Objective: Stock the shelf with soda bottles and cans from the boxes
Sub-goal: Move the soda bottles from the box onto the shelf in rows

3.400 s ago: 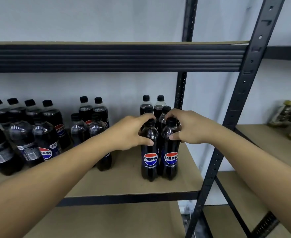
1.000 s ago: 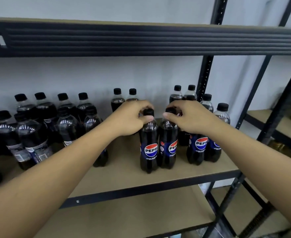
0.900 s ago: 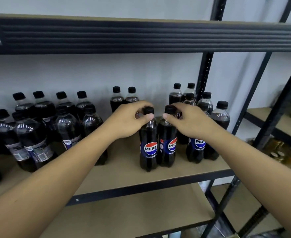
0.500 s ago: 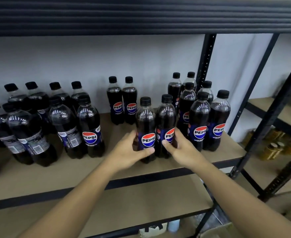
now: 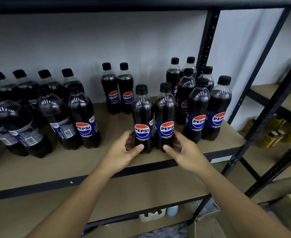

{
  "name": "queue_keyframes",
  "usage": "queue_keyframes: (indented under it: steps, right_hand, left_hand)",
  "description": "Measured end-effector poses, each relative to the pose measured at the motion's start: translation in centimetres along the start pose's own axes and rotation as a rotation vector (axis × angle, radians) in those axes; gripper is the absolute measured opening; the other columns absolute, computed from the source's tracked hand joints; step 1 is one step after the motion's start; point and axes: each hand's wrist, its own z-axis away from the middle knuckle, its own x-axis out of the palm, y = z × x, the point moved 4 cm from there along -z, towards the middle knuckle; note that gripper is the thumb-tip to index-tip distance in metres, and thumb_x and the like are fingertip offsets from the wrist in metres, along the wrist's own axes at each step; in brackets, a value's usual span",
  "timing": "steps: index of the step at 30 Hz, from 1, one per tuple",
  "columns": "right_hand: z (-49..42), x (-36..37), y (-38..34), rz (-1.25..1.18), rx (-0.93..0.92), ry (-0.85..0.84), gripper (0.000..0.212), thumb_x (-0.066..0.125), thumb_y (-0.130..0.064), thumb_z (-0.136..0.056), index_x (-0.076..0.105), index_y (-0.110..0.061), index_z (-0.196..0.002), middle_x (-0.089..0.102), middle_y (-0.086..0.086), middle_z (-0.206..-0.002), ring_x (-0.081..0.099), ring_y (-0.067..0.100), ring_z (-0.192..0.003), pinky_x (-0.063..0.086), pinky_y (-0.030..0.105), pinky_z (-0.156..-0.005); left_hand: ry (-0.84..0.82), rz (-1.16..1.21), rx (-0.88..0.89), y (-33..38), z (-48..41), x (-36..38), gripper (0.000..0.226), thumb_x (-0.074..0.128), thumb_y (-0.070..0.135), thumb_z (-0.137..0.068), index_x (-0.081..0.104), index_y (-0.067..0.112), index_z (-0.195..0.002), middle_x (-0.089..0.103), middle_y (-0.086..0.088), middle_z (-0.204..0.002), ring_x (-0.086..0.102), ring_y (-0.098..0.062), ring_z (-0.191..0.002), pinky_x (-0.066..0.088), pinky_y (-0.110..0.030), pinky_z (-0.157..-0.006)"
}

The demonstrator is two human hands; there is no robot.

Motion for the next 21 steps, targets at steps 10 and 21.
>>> queue_keyframes:
  steps: [10,21]
  right_hand:
    - [-0.2,-0.6,1.0,-0.058,0.074,0.064,0.064,0.076,-0.021,-0.090,0.046,-0.026,-0.147,0.053,-0.034,-0.108,0.052,-0.021,-0.096,0.041,-0.003,-0.077]
    - [-0.5,-1.2,1.1,-0.033,0.067,0.013,0.070,0.075,-0.021,-0.092,0.040,-0.023,-0.153,0.053,-0.011,-0.140,0.049,-0.004,-0.123,0.040,-0.002,-0.087]
  left_hand:
    - [-0.026,-0.029,0.038,-0.1,-0.2,0.3,0.053,0.075,0.029,-0.092,0.053,0.034,-0.140,0.068,0.019,-0.124,0.060,0.002,-0.116,0.044,-0.016,-0.093]
    - [-0.038,-0.026,0.056,-0.2,-0.4,0.9,0.055,0.072,0.027,-0.095,0.051,0.036,-0.145,0.063,0.025,-0.134,0.055,0.005,-0.127,0.042,-0.032,-0.114]
